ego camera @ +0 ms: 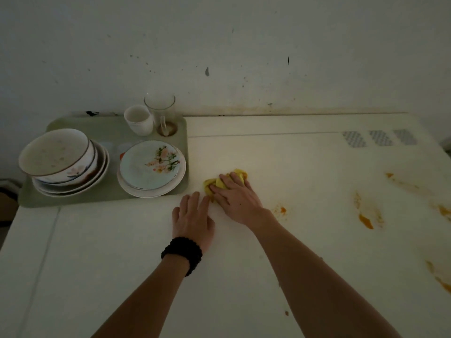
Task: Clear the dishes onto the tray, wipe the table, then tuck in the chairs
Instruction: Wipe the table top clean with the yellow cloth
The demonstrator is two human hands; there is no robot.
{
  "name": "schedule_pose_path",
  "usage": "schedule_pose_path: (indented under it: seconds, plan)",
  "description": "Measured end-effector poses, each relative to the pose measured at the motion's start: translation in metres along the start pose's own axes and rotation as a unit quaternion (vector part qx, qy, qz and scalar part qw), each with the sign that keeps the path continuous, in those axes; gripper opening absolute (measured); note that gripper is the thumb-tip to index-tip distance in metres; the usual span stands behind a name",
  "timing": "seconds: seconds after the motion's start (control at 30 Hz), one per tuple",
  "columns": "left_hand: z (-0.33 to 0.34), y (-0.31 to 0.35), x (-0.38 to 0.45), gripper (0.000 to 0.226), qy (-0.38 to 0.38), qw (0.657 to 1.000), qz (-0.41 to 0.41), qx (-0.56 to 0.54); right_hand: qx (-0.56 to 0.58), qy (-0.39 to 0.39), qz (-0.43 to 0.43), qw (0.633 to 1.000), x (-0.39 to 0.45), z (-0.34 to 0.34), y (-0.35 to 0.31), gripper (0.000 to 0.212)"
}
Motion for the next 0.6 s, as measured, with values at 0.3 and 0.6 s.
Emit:
schedule_pose_path:
  seconds: [0.3, 0.6]
  plan:
    - [0.01, 0.026, 0.017, 0.045, 0.029, 0.991, -0.126, 0.025, 0.016, 0.07, 0.082, 0.994, 0.001, -0.03, 0.111, 0.045]
    - [0.009, 0.047, 0.045, 0.052, -0.024, 0.994, -0.097, 0.043, 0.05, 0.128, 0.224, 0.965, 0.006, -0.033, 0.125, 0.046]
Point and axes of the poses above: each hand's wrist, its own x-axis towards the middle knuckle, its own z-axis out of the palm, y = z × x, the point moved 7 cm from there along x, towards the middle knuckle, and after that the axes turned 1 degree about x, right-handed, at the moved point
